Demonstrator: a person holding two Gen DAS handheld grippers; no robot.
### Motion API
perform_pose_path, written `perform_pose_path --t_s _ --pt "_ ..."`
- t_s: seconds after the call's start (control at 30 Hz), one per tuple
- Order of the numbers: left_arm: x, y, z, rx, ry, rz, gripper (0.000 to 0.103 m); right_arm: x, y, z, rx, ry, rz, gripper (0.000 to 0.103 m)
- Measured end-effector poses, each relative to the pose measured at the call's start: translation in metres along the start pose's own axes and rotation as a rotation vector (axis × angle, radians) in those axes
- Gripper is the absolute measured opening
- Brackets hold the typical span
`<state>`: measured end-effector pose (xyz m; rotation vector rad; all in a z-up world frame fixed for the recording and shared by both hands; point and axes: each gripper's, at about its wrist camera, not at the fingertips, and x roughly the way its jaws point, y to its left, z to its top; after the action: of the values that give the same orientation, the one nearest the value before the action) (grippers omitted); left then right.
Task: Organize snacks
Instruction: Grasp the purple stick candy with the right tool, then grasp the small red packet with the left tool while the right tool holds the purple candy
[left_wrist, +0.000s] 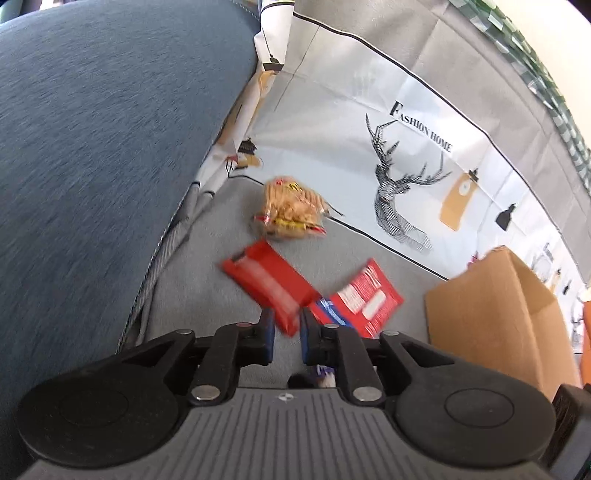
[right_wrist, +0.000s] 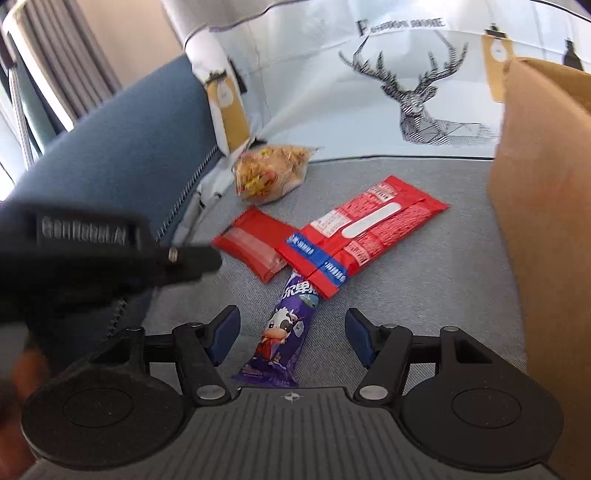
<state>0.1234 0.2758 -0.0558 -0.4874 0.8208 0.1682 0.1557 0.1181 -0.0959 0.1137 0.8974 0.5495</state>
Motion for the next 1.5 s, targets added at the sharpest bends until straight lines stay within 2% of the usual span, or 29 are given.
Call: perform_pose_path --t_s 0.03,0.1,0.13,0.17,0.27,0.33,0.4,0.5,0.63,0.73,0.8,0.87,0.97,1.0,1.03,1.1,1.2,1.37,1.5 --pt "0.005 0.000 0.001 -0.002 -0.002 0.006 0.027 0.005 0.002 -0.001 -0.023 0.011 -0.010 0.059" --pt "0.016 -0.001 0.002 0.003 0.007 0.019 0.036 0.007 0.006 -0.003 -0.087 -0.002 -0.058 0.041" --pt "0.021 -0.003 0.002 0.020 0.014 0.030 0.039 0.007 0.007 -0.003 -0.109 -0.001 -0.072 0.022" --pt "0.025 -0.004 0.002 0.041 0.014 0.049 0.040 0.005 0.005 -0.004 -0.104 0.003 -0.068 0.018" --pt "0.035 -0.008 0.003 0.107 -0.002 0.101 0.045 -0.003 0.000 -0.006 -0.091 0.015 -0.077 0.016" --pt "0.038 -0.010 0.005 0.139 -0.029 0.129 0.062 -0.010 0.000 -0.009 -0.119 0.031 -0.108 0.016" --pt "0.043 -0.010 0.006 0.134 -0.030 0.124 0.070 -0.015 0.006 -0.012 -0.128 0.067 -0.126 0.016" --pt "0.051 -0.013 0.009 0.118 -0.025 0.167 0.073 -0.026 0.008 -0.016 -0.110 0.099 -0.141 0.016" --pt "0.064 -0.019 0.011 0.102 -0.024 0.187 0.085 -0.026 0.005 -0.017 -0.107 0.112 -0.112 0.021" --pt "0.075 -0.036 0.005 0.189 -0.018 0.231 0.092 -0.022 0.007 -0.017 -0.126 0.098 -0.112 0.030" --pt "0.080 -0.046 0.000 0.255 -0.016 0.281 0.092 -0.018 0.007 -0.015 -0.142 0.087 -0.125 0.032" --pt "0.081 -0.051 -0.004 0.276 -0.023 0.296 0.087 -0.016 0.007 -0.014 -0.144 0.080 -0.133 0.032" --pt "0.075 -0.051 -0.004 0.278 -0.030 0.287 0.056 -0.015 0.009 -0.014 -0.177 0.070 -0.144 0.031" --pt "0.072 -0.051 -0.005 0.273 -0.029 0.279 0.033 -0.016 0.010 -0.015 -0.185 0.068 -0.144 0.029" --pt "0.070 -0.050 -0.005 0.266 -0.025 0.272 0.013 -0.017 0.010 -0.016 -0.189 0.068 -0.140 0.023" --pt "0.065 -0.046 -0.005 0.232 -0.005 0.245 0.005 -0.021 0.009 -0.017 -0.193 0.068 -0.127 0.020" --pt "0.053 -0.036 -0.008 0.188 0.019 0.226 0.001 -0.027 0.006 -0.019 -0.170 0.074 -0.101 0.019" --pt "0.021 -0.020 -0.016 0.089 0.045 0.191 0.000 -0.044 0.005 -0.033 -0.156 0.085 -0.066 0.018" --pt "-0.008 -0.019 -0.032 0.093 0.076 0.177 0.000 -0.061 0.009 -0.049 -0.169 0.086 -0.044 0.018"
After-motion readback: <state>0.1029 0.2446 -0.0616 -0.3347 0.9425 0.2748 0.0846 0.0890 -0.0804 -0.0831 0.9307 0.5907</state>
